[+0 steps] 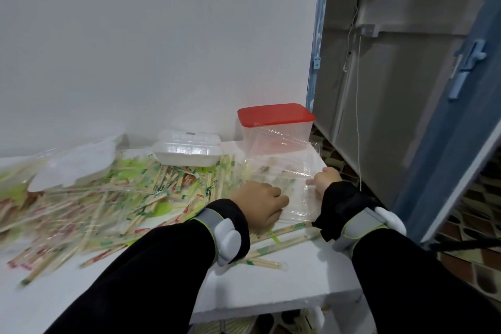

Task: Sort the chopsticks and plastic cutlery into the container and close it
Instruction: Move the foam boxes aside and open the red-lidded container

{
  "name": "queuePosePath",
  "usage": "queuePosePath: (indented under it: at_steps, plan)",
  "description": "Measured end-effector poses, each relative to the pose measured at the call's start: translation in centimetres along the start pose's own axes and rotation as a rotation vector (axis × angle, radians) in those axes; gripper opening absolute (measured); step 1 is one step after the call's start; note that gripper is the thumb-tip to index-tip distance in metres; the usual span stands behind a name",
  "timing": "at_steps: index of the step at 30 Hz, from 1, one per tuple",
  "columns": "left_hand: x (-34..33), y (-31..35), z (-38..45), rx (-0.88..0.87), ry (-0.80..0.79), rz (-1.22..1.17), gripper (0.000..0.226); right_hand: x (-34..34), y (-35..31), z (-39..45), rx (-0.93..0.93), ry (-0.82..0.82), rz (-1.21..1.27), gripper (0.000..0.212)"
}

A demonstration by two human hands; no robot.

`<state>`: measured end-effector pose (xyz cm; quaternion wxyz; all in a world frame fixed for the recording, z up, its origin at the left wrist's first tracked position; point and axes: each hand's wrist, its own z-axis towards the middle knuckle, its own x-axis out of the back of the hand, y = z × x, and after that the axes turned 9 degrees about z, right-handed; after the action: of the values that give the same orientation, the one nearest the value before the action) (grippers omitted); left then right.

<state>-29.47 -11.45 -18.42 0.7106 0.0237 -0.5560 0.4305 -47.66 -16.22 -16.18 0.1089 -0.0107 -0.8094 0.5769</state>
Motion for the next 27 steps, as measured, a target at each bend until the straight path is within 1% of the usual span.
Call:
queuePosePath:
  at_steps: [3, 5, 7, 9, 11, 12, 14, 16, 18, 19, 22, 25, 27]
  plan:
    - [0.3, 0.3, 0.5, 0.0, -0.09, -0.045, 0.035, -0.2, 0.0, 0.2, 0.029, 0.015, -0.129, 0.042]
    - [0.6, 0.8, 1.1, 0.032, -0.142, -0.042, 0.045, -0.3, 0.1, 0.2, 0.049, 0.019, -0.18, 0.043]
    - [1.3, 1.5, 1.9, 0.086, -0.25, -0.055, 0.048, -0.4, 0.2, 0.0, 0.061, 0.013, -0.244, 0.042]
    - [1.8, 1.9, 2.7, 0.157, -0.348, -0.139, 0.053, -0.7, 0.5, 0.0, 0.086, 0.009, -0.285, 0.046]
    - [1.9, 1.8, 3.0, 0.268, -0.327, -0.224, 0.056, -0.8, 0.7, 0.2, 0.143, 0.002, -0.347, 0.057]
    - [1.8, 1.4, 3.0, 0.343, -0.305, -0.217, 0.052, -0.6, 0.7, 0.2, 0.172, -0.022, -0.394, 0.06]
    - [1.4, 0.3, 2.8, 0.505, -0.312, -0.091, 0.038, -0.4, 0.6, 0.2, 0.191, -0.075, -0.47, 0.059]
    - [0.8, -0.8, 2.3, 0.655, -0.42, 0.031, 0.037, -0.1, 0.6, 0.2, 0.188, -0.093, -0.512, 0.055]
    - [0.2, -1.3, 1.7, 0.755, -0.531, 0.013, 0.04, -0.2, 0.4, 0.0, 0.199, -0.097, -0.576, 0.052]
    - [0.0, -1.3, 1.6, 0.774, -0.556, -0.004, 0.042, -0.4, 0.3, -0.2, 0.206, -0.083, -0.614, 0.05]
    - [-0.4, -0.8, 1.6, 0.783, -0.56, -0.004, 0.044, -0.9, -1.0, -0.7, 0.277, -0.014, -0.745, 0.041]
    - [-0.1, -0.9, 1.8, 0.844, -0.547, -0.058, 0.042, -2.1, -2.8, -1.7, 0.369, -0.047, -0.821, 0.039]
    - [0.5, -1.5, 1.3, 0.906, -0.481, -0.13, 0.042, -3.4, -4.1, -2.9, 0.454, -0.096, -0.803, 0.037]
